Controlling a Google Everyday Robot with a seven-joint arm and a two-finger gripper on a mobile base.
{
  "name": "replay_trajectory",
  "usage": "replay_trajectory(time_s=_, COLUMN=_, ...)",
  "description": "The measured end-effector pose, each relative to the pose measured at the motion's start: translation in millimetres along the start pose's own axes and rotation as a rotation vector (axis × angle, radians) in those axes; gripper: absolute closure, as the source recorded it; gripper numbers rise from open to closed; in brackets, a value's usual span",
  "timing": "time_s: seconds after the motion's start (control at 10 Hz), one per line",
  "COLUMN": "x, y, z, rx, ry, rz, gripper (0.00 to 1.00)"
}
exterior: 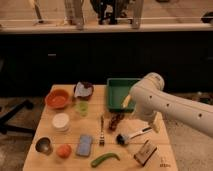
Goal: Place fork in paper cup
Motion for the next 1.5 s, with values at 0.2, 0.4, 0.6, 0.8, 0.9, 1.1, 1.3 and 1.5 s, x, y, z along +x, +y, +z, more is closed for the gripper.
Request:
replay_trajectory(time_s=0.2, x=-11, y=-7, z=0, rx=0.084, ry=-0.011, rz=-0.085, gripper=0.20)
replay_trajectory(time_s=0.4, x=-21, y=-21, z=1, rx=0.142, ry=-0.026, rz=-0.158, gripper=0.20)
replay_trajectory(time_s=0.6, x=-27, y=-27, z=3, rx=0.164, ry=-0.038, rz=-0.204, gripper=0.20)
replay_trajectory(time_s=0.8, x=-38, y=-41, z=4, rx=0.164, ry=-0.041, rz=-0.253, gripper=0.20)
replay_trajectory(time_s=0.9, x=-47, y=-56, z=4, rx=0.158, ry=-0.036, rz=-0.284, gripper=0.20)
replay_trajectory(time_s=1.1, x=-63, y=-80, z=4, rx=0.141, ry=-0.027, rz=-0.329, gripper=0.20)
replay_trajectory(time_s=1.3, x=-73, y=-95, z=6, rx=0.121, ry=-0.020, rz=-0.352, gripper=0.20)
replay_trajectory(time_s=1.5, x=-87, y=-117, z=10, rx=0.111, ry=-0.021, rz=-0.364, gripper=0.20)
